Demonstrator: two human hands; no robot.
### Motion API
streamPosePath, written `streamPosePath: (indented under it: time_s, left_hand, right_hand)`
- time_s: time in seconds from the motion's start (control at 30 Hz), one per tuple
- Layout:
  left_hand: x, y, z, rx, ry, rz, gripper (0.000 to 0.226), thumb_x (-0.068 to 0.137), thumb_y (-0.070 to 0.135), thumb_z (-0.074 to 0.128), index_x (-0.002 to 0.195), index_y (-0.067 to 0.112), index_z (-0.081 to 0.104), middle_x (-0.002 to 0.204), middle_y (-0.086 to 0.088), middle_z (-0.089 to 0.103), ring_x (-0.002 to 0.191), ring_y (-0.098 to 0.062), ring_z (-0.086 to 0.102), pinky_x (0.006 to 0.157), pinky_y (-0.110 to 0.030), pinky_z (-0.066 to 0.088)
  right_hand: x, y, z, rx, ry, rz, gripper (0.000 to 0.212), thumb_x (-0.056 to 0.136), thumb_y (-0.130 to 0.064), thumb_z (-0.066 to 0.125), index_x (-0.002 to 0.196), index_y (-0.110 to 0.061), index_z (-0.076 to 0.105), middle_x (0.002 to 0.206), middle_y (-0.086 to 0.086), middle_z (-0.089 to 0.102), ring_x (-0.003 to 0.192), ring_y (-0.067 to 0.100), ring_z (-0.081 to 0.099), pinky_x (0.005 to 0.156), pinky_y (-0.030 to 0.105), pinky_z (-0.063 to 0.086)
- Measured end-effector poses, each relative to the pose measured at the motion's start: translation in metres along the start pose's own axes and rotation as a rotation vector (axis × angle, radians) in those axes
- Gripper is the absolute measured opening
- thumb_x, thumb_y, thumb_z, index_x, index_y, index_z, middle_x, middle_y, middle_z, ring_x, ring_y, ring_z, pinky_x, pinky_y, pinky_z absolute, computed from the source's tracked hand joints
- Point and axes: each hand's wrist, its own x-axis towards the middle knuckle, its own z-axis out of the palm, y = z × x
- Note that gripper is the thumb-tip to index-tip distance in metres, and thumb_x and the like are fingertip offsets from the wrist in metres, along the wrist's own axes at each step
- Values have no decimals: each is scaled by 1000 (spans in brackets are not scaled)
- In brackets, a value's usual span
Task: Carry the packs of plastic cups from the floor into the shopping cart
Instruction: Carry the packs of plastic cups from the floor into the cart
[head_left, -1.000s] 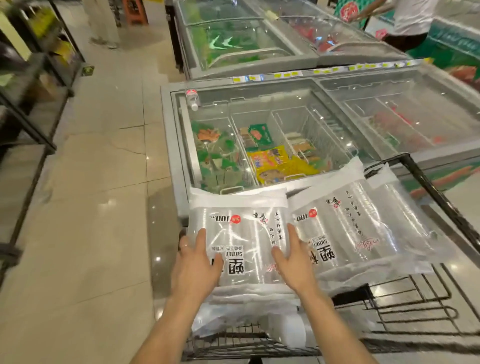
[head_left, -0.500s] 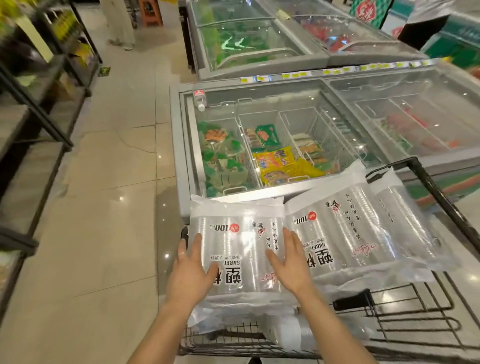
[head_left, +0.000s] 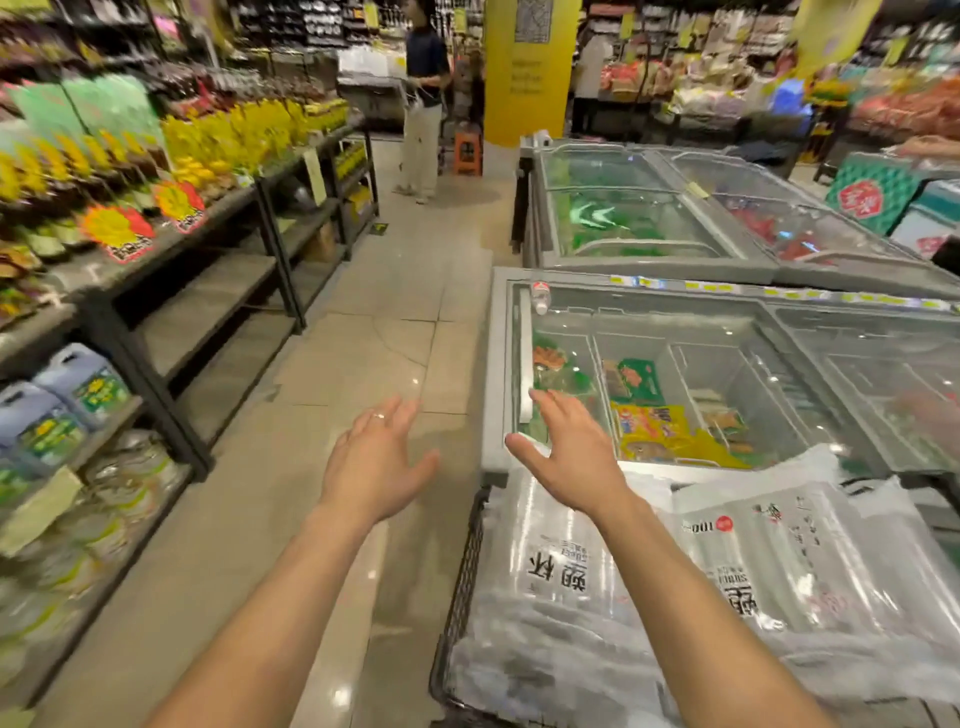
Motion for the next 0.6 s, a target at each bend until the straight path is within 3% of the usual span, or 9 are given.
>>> streamPosePath:
  time_s: [0.1, 0.3, 0.4, 0.53, 0.6]
  left_hand:
    - [-25, -50, -57, 90, 79, -40, 74, 87, 58, 51, 149, 23, 30, 155, -4, 33, 141, -25, 30, 113, -40, 31]
    - [-124, -183, -168, 234, 193, -207, 79, 82, 65, 45, 150, 27, 30, 156, -2, 31, 142, -22, 30, 111, -39, 35]
    - [-193, -247, -217, 286, 206, -343, 86, 75, 70, 32, 149, 26, 32, 154, -2, 34, 140, -24, 33, 107, -40, 37]
    - [-296, -323, -266, 366, 235, -554, 82, 79, 67, 37, 148, 24, 34, 153, -5, 36, 138, -27, 35, 106, -43, 39]
    - [-354, -350, -286, 372, 253, -659, 92, 71, 71, 26, 147, 22, 37, 151, -6, 39, 137, -27, 37, 106, -43, 39]
  right_hand:
    - [10, -78, 2, -80, -17, -144, 89, 79, -75, 26, 153, -25, 24, 159, 5, 26, 147, 25, 17, 118, 43, 19]
    - [1, -256, 38, -82, -53, -425, 82, 83, -70, 34, 152, -27, 25, 158, 2, 26, 148, 25, 15, 117, 47, 20]
    - [-14, -350, 69, -74, -89, -568, 76, 90, -65, 45, 153, -29, 22, 160, 1, 23, 149, 26, 13, 118, 44, 18]
    - [-46, -473, 117, -58, -145, -777, 94, 73, -79, 19, 153, -30, 23, 159, 4, 26, 147, 29, 17, 117, 44, 21]
    - [-64, -532, 143, -32, -182, -869, 95, 72, -79, 17, 153, -30, 23, 159, 5, 26, 147, 28, 18, 117, 44, 21]
